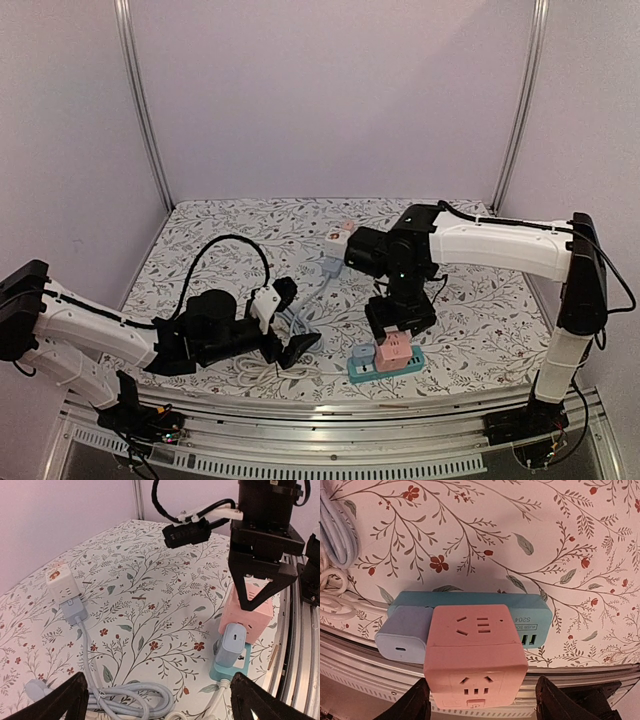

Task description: Insert the plug

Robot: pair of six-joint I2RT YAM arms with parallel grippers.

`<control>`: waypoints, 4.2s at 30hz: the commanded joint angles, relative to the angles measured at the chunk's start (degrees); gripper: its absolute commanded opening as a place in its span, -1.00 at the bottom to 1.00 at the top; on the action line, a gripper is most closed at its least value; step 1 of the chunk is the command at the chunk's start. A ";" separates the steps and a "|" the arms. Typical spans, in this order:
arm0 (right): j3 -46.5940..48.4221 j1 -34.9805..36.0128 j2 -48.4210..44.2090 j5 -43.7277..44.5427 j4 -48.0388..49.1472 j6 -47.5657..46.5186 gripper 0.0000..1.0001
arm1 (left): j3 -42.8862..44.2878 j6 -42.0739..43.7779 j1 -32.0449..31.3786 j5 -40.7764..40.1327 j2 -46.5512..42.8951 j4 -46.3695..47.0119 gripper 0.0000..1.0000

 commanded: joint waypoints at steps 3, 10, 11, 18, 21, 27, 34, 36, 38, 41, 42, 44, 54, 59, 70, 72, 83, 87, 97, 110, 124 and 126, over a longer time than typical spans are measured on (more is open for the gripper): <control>1.01 0.38 -4.61 4.56 -2.38 -1.24 0.24 | -0.73 0.26 0.68 0.34 -0.09 1.25 0.96; -1.42 0.42 -4.82 1.95 0.33 -1.24 -0.09 | -0.65 0.32 0.68 0.31 0.06 1.25 0.96; -1.68 0.41 -4.53 1.35 0.86 -1.23 -0.15 | -0.66 0.32 0.68 0.30 0.09 1.25 0.96; -2.06 1.41 -1.99 0.93 1.99 -1.78 -0.37 | -0.65 0.49 0.68 0.24 0.30 1.23 0.96; -2.34 1.37 -1.46 0.93 2.46 -1.79 -0.37 | -0.64 0.58 0.68 0.21 0.31 1.25 0.96; -4.17 1.44 -0.58 -1.56 4.67 -1.45 -0.37 | -0.73 0.57 0.68 0.20 0.20 1.25 0.96; -5.77 1.67 1.23 -2.23 5.92 -1.40 -0.38 | -0.90 0.65 0.67 0.03 -0.25 1.16 0.96; -6.05 1.65 1.74 -2.17 6.01 -1.29 -0.38 | -0.97 0.66 0.68 -0.06 -0.26 1.16 0.96; -6.34 1.72 1.97 -2.10 6.13 -1.26 -0.38 | -0.91 0.69 0.68 0.05 -0.26 1.16 0.97; -6.46 1.65 2.39 -1.79 6.46 -1.19 -0.38 | -0.91 0.61 0.68 0.08 -0.27 1.16 0.96; -6.53 1.70 2.68 -1.86 6.53 -1.22 -0.38 | -0.92 0.57 0.68 0.08 -0.33 1.16 0.96; -6.77 1.76 3.23 -1.88 6.77 -1.26 -0.39 | -0.98 0.65 0.68 0.11 -0.35 1.16 0.96; -10.32 1.89 5.68 -3.13 10.56 -0.66 -0.39 | -0.91 0.83 0.68 0.01 -0.09 1.25 0.96; -13.12 2.04 6.15 -4.77 13.15 0.22 -0.39 | -1.00 0.92 0.68 -0.34 -0.36 1.00 0.96; -15.14 3.49 5.44 -3.99 12.21 1.86 -0.40 | -1.51 1.18 0.68 -0.77 -1.38 0.88 0.96; -14.38 4.08 4.69 -3.09 11.22 2.22 -0.39 | -1.61 1.18 0.68 -0.87 -1.48 0.98 0.96; -10.79 4.47 1.88 3.18 8.05 1.26 -0.33 | -1.79 1.48 0.68 -0.91 -1.25 1.57 0.96; -7.91 4.52 -0.23 3.38 7.26 -0.76 -0.22 | -1.74 1.45 0.68 -0.75 -0.87 2.01 0.96; 8.28 4.10 -4.92 11.27 -3.75 -5.19 0.12 | -1.96 1.36 0.68 -0.55 -1.40 2.17 0.96; 12.31 -3.13 -15.27 12.37 3.02 -13.22 0.66 | -2.13 1.53 0.68 -0.93 -1.67 2.06 0.96; 7.39 -10.35 -25.48 26.22 15.52 -16.30 0.98 | -3.06 2.19 0.68 -2.80 -4.73 0.66 0.96; 1.81 -10.40 -27.65 30.14 20.56 -17.96 0.98 | -3.16 2.55 0.68 -3.84 -5.36 0.24 0.96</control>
